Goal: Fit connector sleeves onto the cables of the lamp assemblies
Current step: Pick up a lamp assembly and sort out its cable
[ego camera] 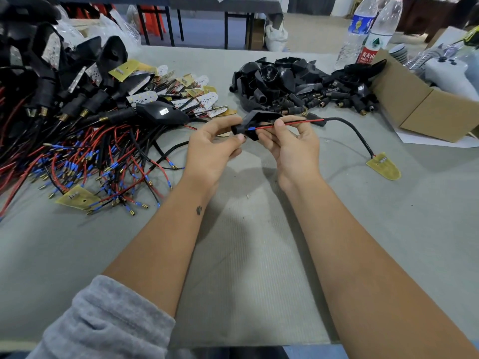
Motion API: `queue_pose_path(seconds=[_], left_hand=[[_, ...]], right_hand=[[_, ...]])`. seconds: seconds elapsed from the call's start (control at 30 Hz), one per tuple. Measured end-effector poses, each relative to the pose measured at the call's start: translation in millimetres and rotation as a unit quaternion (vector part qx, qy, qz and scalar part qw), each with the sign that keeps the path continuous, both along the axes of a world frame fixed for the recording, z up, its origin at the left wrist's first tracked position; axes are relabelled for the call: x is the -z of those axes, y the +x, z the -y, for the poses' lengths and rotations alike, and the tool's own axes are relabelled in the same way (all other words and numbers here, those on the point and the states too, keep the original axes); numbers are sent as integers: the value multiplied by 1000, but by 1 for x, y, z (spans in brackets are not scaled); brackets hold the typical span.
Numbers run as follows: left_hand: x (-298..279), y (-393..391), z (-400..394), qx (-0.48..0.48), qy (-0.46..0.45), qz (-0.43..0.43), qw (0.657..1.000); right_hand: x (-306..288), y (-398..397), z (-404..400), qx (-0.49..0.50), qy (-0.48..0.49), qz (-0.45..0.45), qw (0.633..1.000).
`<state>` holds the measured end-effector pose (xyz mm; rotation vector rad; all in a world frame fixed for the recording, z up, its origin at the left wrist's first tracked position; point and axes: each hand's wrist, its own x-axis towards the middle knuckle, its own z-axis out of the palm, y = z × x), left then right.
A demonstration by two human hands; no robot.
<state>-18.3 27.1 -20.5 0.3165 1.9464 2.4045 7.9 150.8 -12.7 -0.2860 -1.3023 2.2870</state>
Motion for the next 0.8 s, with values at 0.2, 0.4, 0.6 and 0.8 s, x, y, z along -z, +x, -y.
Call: queue_pose_path(seconds=[0.2,0.4,0.6,0.8], left_hand=[[3,0,-1,3,-23,-22,999],[1,-2,-2,-16,29,-8,999],[-1,-1,1,-12,44,-2,999],[2,-2,-3,14,37,4,999]], right_hand=[[-2,2,2,-62,-12,16,998],[1,3,0,-25,53,41,997],[2,3,-1,-33,106,46,993],[0,5,7,-58,188,31,980]])
